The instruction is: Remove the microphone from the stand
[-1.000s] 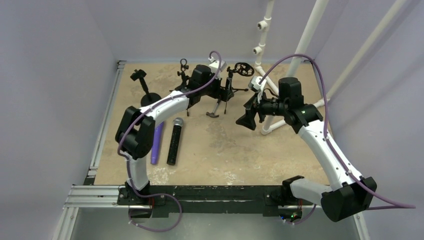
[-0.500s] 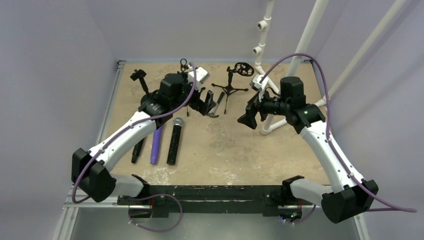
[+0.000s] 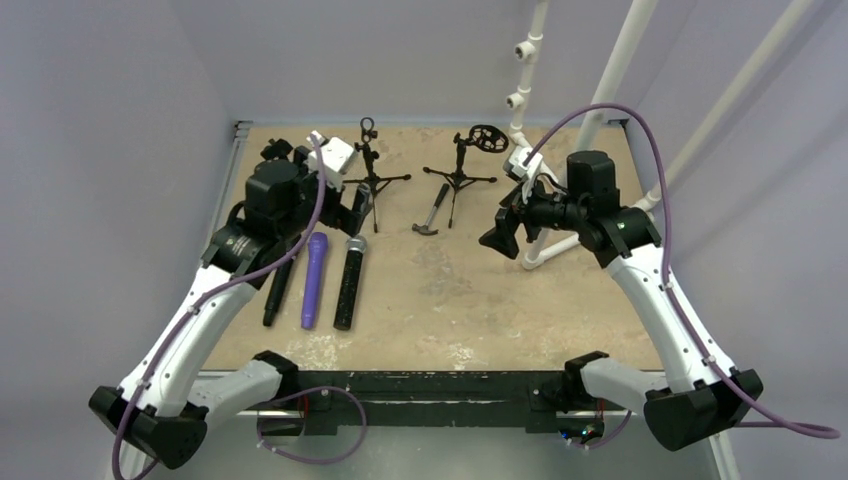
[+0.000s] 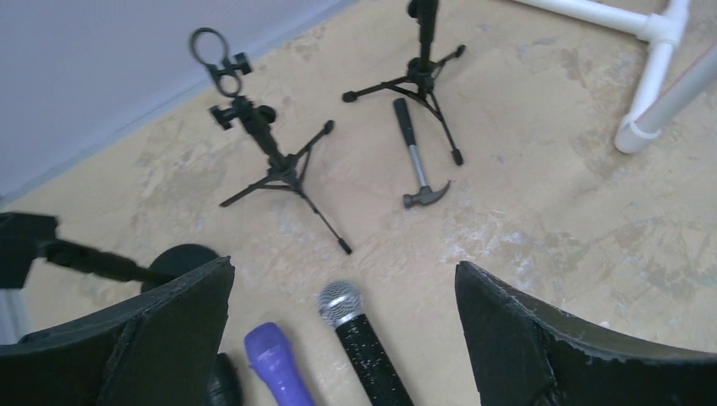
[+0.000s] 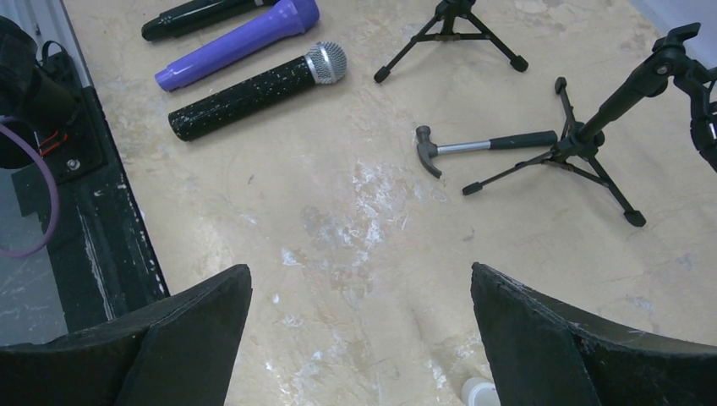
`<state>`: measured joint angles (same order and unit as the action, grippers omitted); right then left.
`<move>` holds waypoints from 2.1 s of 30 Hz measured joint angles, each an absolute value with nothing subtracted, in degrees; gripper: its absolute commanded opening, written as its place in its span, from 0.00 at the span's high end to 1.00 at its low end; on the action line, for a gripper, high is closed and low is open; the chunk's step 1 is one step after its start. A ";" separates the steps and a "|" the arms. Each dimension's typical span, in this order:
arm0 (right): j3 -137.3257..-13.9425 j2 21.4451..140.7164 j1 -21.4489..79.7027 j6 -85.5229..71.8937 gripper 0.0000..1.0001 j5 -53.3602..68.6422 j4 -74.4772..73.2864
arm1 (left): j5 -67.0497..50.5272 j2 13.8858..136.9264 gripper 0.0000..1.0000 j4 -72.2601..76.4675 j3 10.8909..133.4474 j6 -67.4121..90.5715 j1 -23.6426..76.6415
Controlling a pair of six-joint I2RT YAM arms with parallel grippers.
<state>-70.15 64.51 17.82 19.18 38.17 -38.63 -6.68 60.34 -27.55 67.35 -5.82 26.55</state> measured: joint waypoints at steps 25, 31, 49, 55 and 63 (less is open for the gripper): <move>-69.63 60.75 17.82 12.78 0.01 34.26 -40.25 | 5.98 42.81 0.00 -37.32 61.93 -2.68 13.19; -69.63 56.21 17.82 12.47 0.01 35.73 -41.63 | 4.49 42.50 0.00 -38.79 61.93 -0.80 8.99; -70.91 45.52 11.70 9.85 0.01 11.86 -42.72 | 2.57 37.95 0.00 -38.70 61.84 1.02 2.70; -70.76 42.59 9.45 11.35 0.01 3.49 -42.39 | 2.85 36.86 0.00 -38.61 60.40 0.82 2.22; -65.30 41.76 7.64 11.84 0.01 -5.08 -38.96 | 2.50 35.55 0.00 -37.91 60.03 0.12 2.17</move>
<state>-65.30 41.76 7.64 11.84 -5.08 -38.96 2.50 35.55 -37.91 60.03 0.12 2.17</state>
